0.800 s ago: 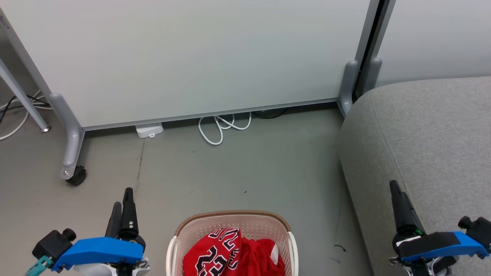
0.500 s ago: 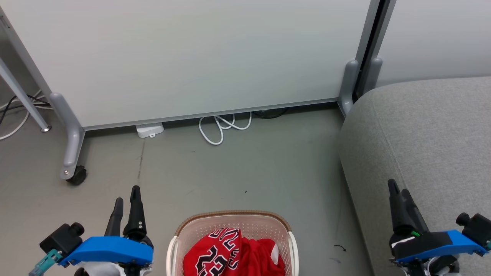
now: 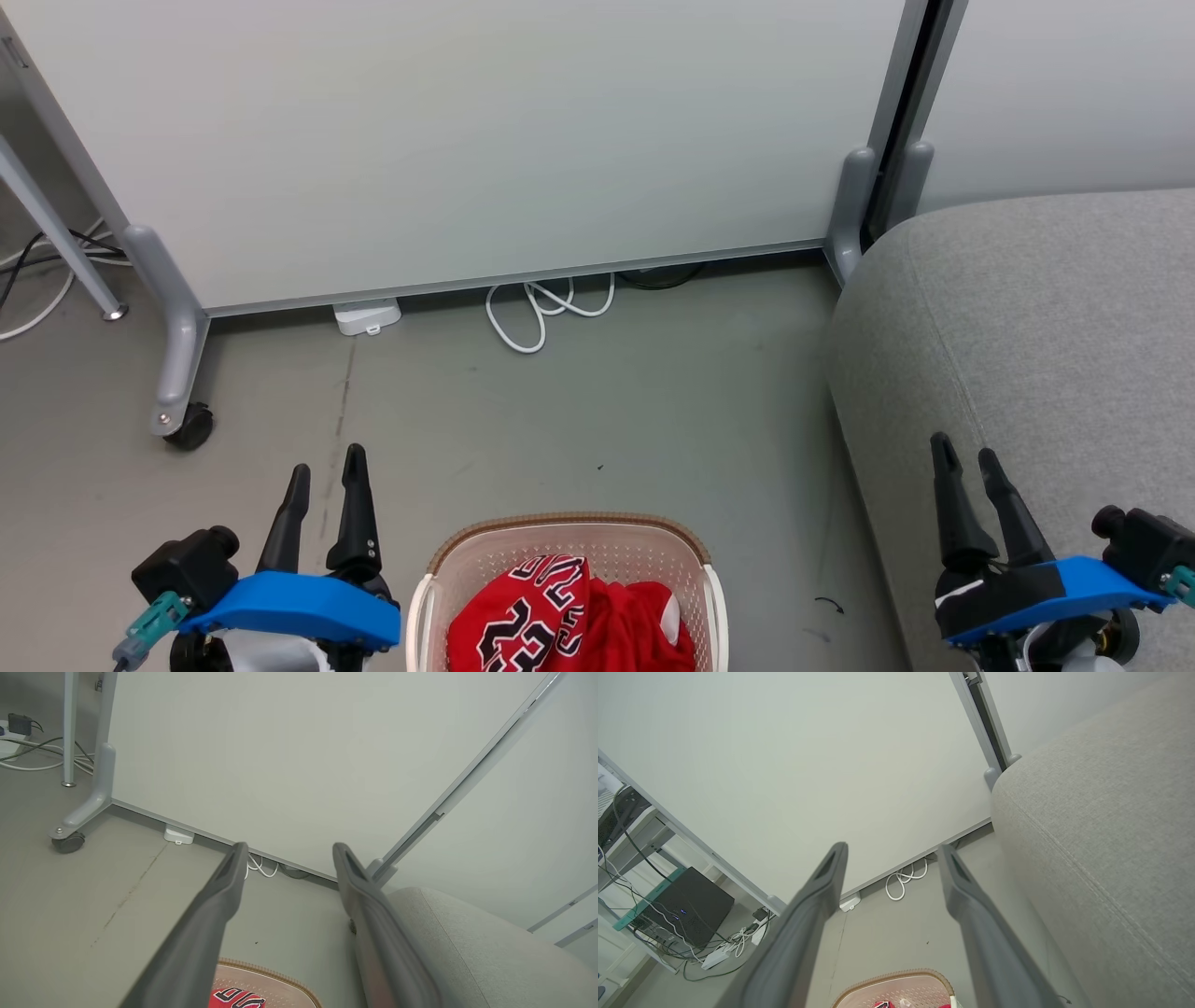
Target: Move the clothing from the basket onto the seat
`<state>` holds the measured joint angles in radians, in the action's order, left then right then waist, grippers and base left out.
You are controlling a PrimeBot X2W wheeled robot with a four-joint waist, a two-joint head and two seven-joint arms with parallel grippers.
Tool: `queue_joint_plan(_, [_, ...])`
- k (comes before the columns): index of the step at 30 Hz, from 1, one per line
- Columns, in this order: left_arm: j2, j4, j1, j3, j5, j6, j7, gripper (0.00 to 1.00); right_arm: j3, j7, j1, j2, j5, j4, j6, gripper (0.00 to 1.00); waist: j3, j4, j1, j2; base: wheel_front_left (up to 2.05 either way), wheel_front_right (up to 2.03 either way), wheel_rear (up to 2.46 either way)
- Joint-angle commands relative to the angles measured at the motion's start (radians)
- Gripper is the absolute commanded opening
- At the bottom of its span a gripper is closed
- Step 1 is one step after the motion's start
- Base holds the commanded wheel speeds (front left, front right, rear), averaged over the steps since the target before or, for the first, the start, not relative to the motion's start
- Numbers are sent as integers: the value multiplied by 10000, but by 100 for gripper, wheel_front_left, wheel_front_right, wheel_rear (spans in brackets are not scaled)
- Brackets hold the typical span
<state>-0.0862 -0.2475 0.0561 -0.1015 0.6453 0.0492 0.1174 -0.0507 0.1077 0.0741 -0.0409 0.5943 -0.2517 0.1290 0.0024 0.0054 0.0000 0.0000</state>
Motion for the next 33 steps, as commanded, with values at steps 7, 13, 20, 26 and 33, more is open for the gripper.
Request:
queue_joint_plan(7, [-104, 102, 235, -169, -886, -70, 255, 100, 64, 178, 212, -82, -923, 135, 17, 100, -6, 17, 0, 0, 0, 0, 0])
queue_joint_plan(13, [-116, 21, 223, -266, -1437, -29, 413, 100, 97, 263, 199, -89, -1582, 164, 19, 100, -13, 31, 0, 0, 0, 0, 0])
queue_joint_plan(20, [-91, -137, 232, -309, -2010, -69, 582, 100, 121, 370, 205, -94, -2291, 186, 19, 100, -17, 41, 0, 0, 0, 0, 0])
queue_joint_plan(26, [-38, -209, 251, -298, -2364, 1, 728, 100, 128, 458, 197, -100, -2877, 186, 21, 100, -20, 50, 0, 0, 0, 0, 0])
queue_joint_plan(33, [16, -369, 228, -320, -2786, 74, 888, 100, 177, 580, 193, -106, -3511, 166, 23, 100, -36, 61, 0, 0, 0, 0, 0])
